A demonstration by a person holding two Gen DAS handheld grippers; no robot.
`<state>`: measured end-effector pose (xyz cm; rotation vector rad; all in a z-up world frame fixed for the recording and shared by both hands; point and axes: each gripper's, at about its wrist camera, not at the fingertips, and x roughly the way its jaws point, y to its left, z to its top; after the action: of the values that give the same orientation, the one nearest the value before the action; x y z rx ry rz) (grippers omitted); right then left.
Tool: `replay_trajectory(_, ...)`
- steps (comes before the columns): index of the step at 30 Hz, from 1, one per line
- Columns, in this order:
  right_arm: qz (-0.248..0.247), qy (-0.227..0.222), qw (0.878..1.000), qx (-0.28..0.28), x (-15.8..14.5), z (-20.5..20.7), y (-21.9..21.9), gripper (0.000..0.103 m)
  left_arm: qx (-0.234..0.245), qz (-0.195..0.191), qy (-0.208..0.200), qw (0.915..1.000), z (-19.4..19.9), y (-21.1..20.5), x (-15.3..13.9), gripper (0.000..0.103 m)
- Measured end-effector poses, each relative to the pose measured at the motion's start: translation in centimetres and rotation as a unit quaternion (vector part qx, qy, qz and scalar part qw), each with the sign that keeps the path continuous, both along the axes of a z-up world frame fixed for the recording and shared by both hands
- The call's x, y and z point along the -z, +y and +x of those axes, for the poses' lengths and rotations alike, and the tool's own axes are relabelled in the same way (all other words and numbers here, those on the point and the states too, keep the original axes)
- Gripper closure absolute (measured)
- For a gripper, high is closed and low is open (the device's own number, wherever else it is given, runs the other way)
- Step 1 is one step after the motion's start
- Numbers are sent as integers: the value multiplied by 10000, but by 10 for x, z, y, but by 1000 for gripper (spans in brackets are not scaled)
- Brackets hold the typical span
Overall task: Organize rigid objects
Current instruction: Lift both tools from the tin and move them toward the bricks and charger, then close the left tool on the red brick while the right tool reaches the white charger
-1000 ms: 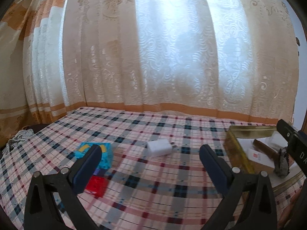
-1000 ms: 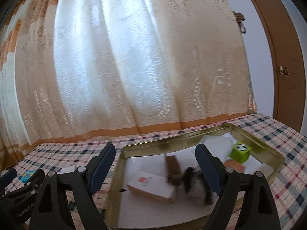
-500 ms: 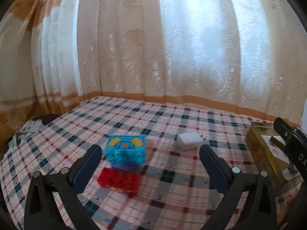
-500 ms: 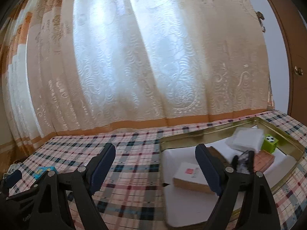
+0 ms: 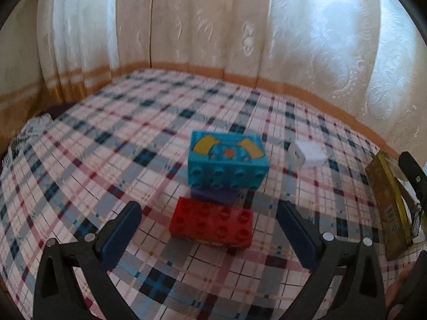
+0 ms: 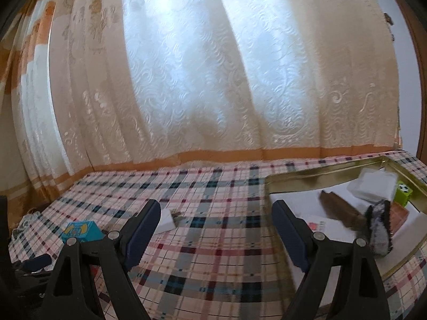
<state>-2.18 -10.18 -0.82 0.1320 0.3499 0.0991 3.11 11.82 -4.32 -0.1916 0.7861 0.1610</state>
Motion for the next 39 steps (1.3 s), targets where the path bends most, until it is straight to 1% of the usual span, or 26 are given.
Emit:
replay_trajectory(4,-18,307,9994,-158,4,15,12,16,81,-118,285,9995,8,1,9,0)
replay_trajectory(7,18,383,9990,-232,6,19,16,16,67,-274,443,9986,12,6,14,1)
replay_trajectory(9,38,438,9986,-282,7,23,19,16,55,-248,456,9986,13,6,14,0)
replay_trajectory(12,53,567,9979,-303,9,28,21,16,104,-55,564,9983,19,3,16,1)
replay_trajectory(14,86,660,9972,-332,10,32,22,16,165,-43,570,9982,21,4,16,2)
replay_trajectory(15,82,714,9969,-326,11,34,22,16,183,-57,544,9983,20,6,16,5)
replay_trajectory(17,102,796,9963,-318,13,37,22,16,233,-11,477,9986,17,10,13,25)
replay_trajectory(18,124,854,9957,-330,14,39,21,16,281,-4,449,9986,15,12,12,30)
replay_trajectory(19,135,899,9953,-341,15,41,21,16,322,15,426,9986,13,15,11,38)
replay_trajectory(22,114,1105,9932,-359,19,48,22,16,503,-129,369,9980,8,22,10,38)
replay_trajectory(24,96,1131,9925,-456,19,50,25,16,515,-166,345,9979,5,23,10,38)
replay_trajectory(27,-73,1226,9906,-595,21,54,34,16,441,-401,200,9980,-3,31,8,38)
replay_trajectory(29,-153,1294,9890,-703,22,57,41,16,217,-445,-22,9988,-12,38,3,38)
replay_trajectory(30,-182,1328,9882,-748,23,60,45,16,101,-415,-212,9989,-19,40,-2,38)
replay_trajectory(31,-232,1369,9871,-798,24,64,50,16,20,-358,-312,9989,-22,41,-4,38)
replay_trajectory(34,-394,1446,9847,-894,25,75,65,16,-252,-64,-681,9973,-36,40,-15,38)
replay_trajectory(37,-657,1713,9772,-1065,32,92,84,16,-425,79,-866,9953,-43,42,-20,38)
replay_trajectory(39,-789,1923,9715,-1143,37,102,94,16,-462,114,-906,9947,-44,43,-21,38)
